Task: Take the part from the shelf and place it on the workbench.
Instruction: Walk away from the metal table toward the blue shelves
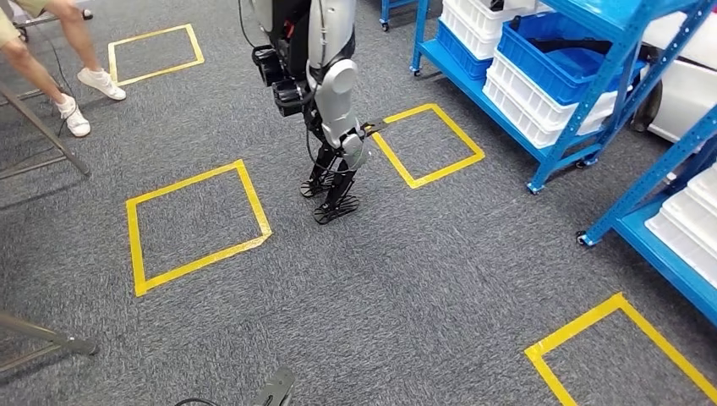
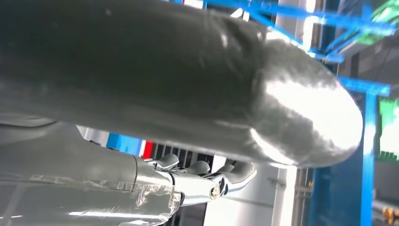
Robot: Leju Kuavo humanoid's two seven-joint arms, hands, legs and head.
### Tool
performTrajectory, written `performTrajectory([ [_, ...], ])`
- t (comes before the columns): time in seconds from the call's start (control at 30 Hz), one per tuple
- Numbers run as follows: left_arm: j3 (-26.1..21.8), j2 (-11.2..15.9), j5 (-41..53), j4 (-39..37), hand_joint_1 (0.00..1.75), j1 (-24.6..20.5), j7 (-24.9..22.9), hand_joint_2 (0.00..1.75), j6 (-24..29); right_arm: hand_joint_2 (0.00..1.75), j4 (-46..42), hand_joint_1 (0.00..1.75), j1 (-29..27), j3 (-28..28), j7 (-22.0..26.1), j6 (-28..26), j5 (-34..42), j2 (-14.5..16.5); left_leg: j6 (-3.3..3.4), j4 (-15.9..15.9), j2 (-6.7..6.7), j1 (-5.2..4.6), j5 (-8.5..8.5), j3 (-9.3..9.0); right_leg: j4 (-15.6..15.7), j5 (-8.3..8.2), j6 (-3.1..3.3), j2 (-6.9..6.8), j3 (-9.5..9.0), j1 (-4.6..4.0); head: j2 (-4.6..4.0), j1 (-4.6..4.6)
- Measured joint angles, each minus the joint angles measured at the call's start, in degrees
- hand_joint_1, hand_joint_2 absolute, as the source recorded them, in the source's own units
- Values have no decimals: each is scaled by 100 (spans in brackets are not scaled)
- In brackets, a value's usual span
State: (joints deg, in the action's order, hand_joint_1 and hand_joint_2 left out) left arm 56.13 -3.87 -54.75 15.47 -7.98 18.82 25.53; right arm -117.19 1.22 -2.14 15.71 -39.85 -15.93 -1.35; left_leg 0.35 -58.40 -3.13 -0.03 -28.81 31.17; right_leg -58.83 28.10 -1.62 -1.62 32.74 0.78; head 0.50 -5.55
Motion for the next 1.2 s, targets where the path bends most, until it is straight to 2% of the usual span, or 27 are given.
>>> performTrajectory([
  [0.07,0,0,1,0,0,-2,0,0,2,0,-1,0,-2,-1,-1,0,0,-3,-51,-12,-28,11,-19,-11,14,-24,69,73,12,5,0,-16],
  [0.13,0,0,2,0,0,-10,0,0,3,0,-2,0,1,-1,-3,1,0,-3,-111,-244,51,29,-205,62,34,-49,131,121,16,21,0,-30],
  [0.17,0,0,2,0,0,-11,0,0,3,0,-3,0,2,-1,-4,1,0,-3,-136,-522,117,39,-380,171,39,-58,156,142,19,27,-1,-41],
  [0.23,0,0,2,0,0,0,0,0,5,0,-3,0,2,-1,-8,2,0,-3,-165,-1279,208,50,-731,500,36,-63,187,201,32,14,0,-55],
  [0.27,0,0,2,0,0,8,0,0,6,0,-3,0,1,-1,-9,2,0,-3,-166,-1540,227,51,-798,620,35,-64,194,238,35,8,-1,-55],
  [0.3,0,0,2,0,0,13,0,0,7,0,-3,0,-1,-1,-9,2,0,-3,-157,-1608,240,50,-758,654,34,-64,197,282,33,3,-1,-56],
  [0.33,0,0,3,0,0,13,0,0,7,0,-3,0,-1,-1,-10,2,0,-3,-137,-1447,257,48,-611,583,33,-64,197,326,25,-2,-1,-56],
  [0.4,0,3,5,-1,0,6,0,0,8,0,-3,0,0,-1,-10,2,-1,-3,-62,-699,379,38,-208,251,32,-65,192,412,7,-8,0,-53],
  [0.43,0,6,7,-1,0,3,-1,0,9,0,-3,0,2,-1,-11,2,-2,-3,-29,-351,457,32,-74,107,27,-67,180,455,11,-11,1,-48],
  [0.47,0,10,9,-1,0,1,-1,0,10,0,-3,0,4,-1,-12,2,-4,-3,-6,-122,518,20,-8,19,24,-73,159,491,23,-7,1,-44],
  [0.5,0,13,11,-1,0,-1,-2,0,11,0,-3,0,4,-1,-13,2,-5,-3,6,-29,552,9,-9,-8,23,-82,132,525,41,3,0,-43],
  [0.57,0,13,13,0,0,-8,-4,0,15,0,-3,0,-1,-1,-16,2,-10,-5,31,35,489,4,17,-18,27,-96,68,568,63,22,-1,-49],
  [0.6,0,12,14,0,0,-15,-4,0,16,0,-4,0,-5,-1,-17,1,-13,-10,57,78,450,15,43,-33,-15,-62,46,529,81,24,-1,-50],
  [0.63,0,11,14,0,0,-22,-5,0,17,0,-4,0,-3,-1,-17,1,-17,-15,86,123,406,31,71,-46,-135,25,29,457,134,22,-1,-41],
  [0.67,0,11,16,0,0,-28,-7,0,17,0,-5,0,0,0,-20,0,-20,-20,109,158,359,48,92,-55,-380,179,15,365,243,22,-1,-27],
  [0.73,0,11,19,0,0,-25,-17,0,15,0,-5,0,3,1,-25,0,-22,-22,127,162,270,47,97,-47,-1099,545,-27,244,580,35,-2,-5],
  [0.77,0,11,20,0,0,-22,-23,0,12,0,-5,0,-3,2,-28,0,-23,-22,127,156,222,46,95,-40,-1403,650,-52,226,723,43,-1,-4],
  [0.8,0,11,21,0,0,-22,-29,0,7,0,-5,0,-9,2,-28,0,-23,-22,123,148,177,45,90,-36,-1527,647,-72,217,779,51,-1,-4],
  [0.83,0,11,22,0,0,-25,-32,0,3,0,-5,0,-13,2,-28,0,-25,-22,115,134,135,49,79,-34,-1411,526,-86,199,716,59,-1,-5],
  [0.9,0,10,26,0,0,-32,-34,0,-3,0,-4,0,-15,2,-28,0,-28,-22,73,86,64,61,34,-38,-689,162,-98,90,342,65,-1,-2],
  [0.93,0,10,27,0,0,-36,-34,0,-3,0,-4,0,-14,2,-28,0,-32,-22,41,46,37,53,4,-34,-335,38,-87,32,170,56,0,3],
  [0.97,0,10,30,0,0,-41,-35,0,-3,0,-3,0,-15,2,-28,0,-34,-22,10,15,19,42,-17,-28,-116,-17,-61,1,69,47,0,0],
  [1.0,0,11,33,0,0,-45,-35,0,-2,0,-3,0,-17,1,-28,0,-37,-22,-15,-4,2,26,-31,-22,-32,-8,-31,-9,40,35,0,-6],
  [1.1,0,11,47,0,0,-63,-37,0,0,0,-3,0,-19,1,-27,0,-42,-21,-87,-51,-13,32,-80,-23,-21,-27,70,89,63,28,-2,-27],
  [1.13,0,11,52,0,0,-70,-37,0,0,0,-3,0,-17,2,-26,1,-44,-21,-116,-167,35,45,-173,14,-12,-38,103,112,64,34,-2,-33],
  [1.2,0,11,60,0,0,-74,-38,0,0,0,-3,0,-14,2,-25,2,-45,-20,-157,-738,171,59,-521,246,-2,-51,152,151,68,43,-1,-53],
])
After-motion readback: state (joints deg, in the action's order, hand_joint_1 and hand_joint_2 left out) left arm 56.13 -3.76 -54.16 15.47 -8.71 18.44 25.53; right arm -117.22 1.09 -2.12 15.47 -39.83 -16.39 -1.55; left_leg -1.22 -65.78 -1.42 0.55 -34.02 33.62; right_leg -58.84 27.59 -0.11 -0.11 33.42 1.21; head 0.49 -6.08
